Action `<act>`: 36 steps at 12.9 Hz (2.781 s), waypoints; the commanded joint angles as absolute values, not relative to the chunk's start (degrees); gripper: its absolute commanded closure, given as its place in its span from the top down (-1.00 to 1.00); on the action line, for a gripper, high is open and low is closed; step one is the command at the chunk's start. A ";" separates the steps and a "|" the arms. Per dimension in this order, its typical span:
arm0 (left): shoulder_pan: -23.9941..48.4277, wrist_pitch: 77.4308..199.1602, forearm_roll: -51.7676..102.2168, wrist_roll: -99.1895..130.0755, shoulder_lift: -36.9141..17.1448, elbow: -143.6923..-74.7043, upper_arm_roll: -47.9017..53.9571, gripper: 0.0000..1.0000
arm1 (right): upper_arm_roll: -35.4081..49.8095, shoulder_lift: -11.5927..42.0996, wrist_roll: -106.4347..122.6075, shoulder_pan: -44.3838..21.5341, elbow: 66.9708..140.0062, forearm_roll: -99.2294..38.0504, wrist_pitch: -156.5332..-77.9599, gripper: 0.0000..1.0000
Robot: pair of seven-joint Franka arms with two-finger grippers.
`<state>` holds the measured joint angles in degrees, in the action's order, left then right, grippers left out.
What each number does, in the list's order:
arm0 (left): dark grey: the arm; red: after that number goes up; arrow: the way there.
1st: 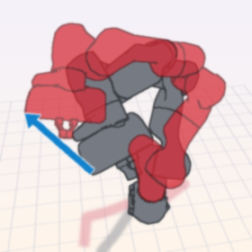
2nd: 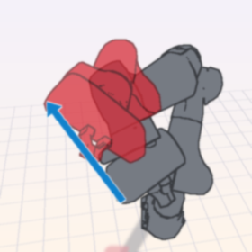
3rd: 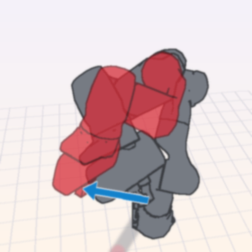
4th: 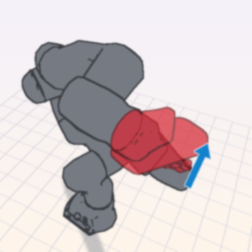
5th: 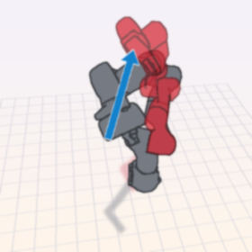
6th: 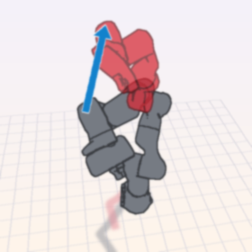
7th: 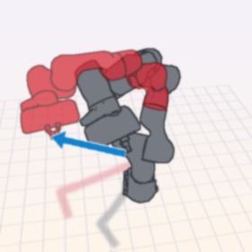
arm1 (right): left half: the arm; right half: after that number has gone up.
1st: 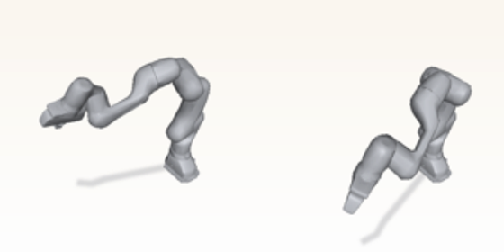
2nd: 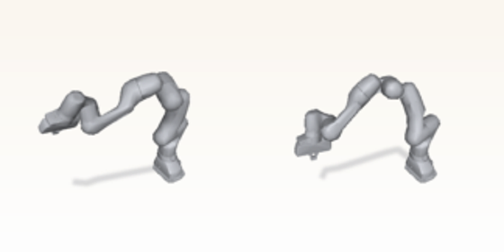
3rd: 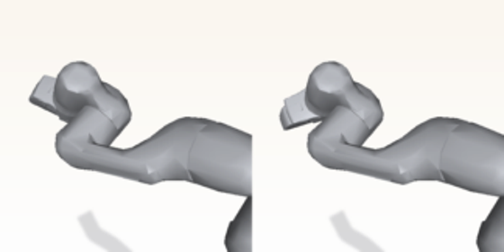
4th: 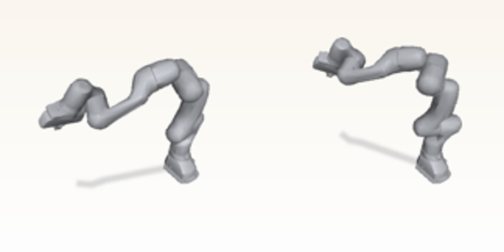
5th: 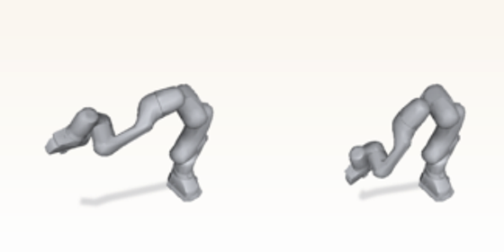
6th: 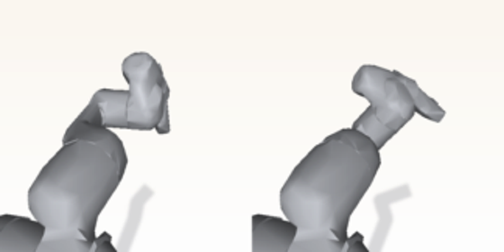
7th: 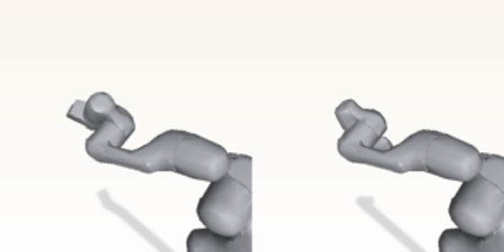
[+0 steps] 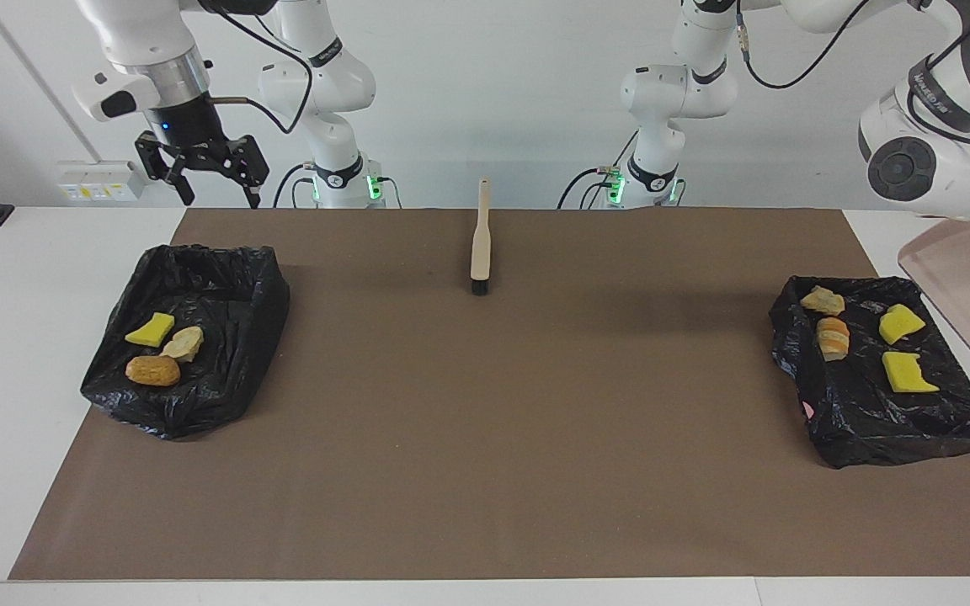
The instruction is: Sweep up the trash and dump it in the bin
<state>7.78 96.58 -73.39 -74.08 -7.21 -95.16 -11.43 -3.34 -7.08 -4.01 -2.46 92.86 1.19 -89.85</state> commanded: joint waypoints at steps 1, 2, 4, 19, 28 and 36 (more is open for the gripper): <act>7.29 93.44 -66.49 -72.25 -5.89 -96.33 -5.91 -1.00 | -3.69 -7.64 -2.37 -1.41 93.16 1.76 -88.77 1.00; 7.29 92.47 -61.83 -72.07 -5.98 -96.24 -3.89 -1.00 | -3.87 -7.73 -2.37 -1.32 93.43 1.76 -88.77 1.00; 7.29 89.05 -52.70 -66.66 -6.24 -95.45 -0.45 -1.00 | -3.78 -6.95 -3.08 -0.44 92.39 0.79 -88.08 1.00; 8.52 92.70 -10.03 13.86 -22.76 -87.10 24.69 -1.00 | -3.25 -8.26 -2.81 -0.70 94.13 0.79 -84.11 1.00; 16.43 104.56 -9.75 41.30 -41.13 -69.44 30.50 -1.00 | -3.34 -8.26 -2.72 -0.70 94.13 0.79 -84.11 1.00; 16.87 106.35 -10.02 41.40 -42.54 -71.46 30.85 -0.18 | -3.25 -8.26 -2.81 -0.70 94.13 0.79 -84.20 1.00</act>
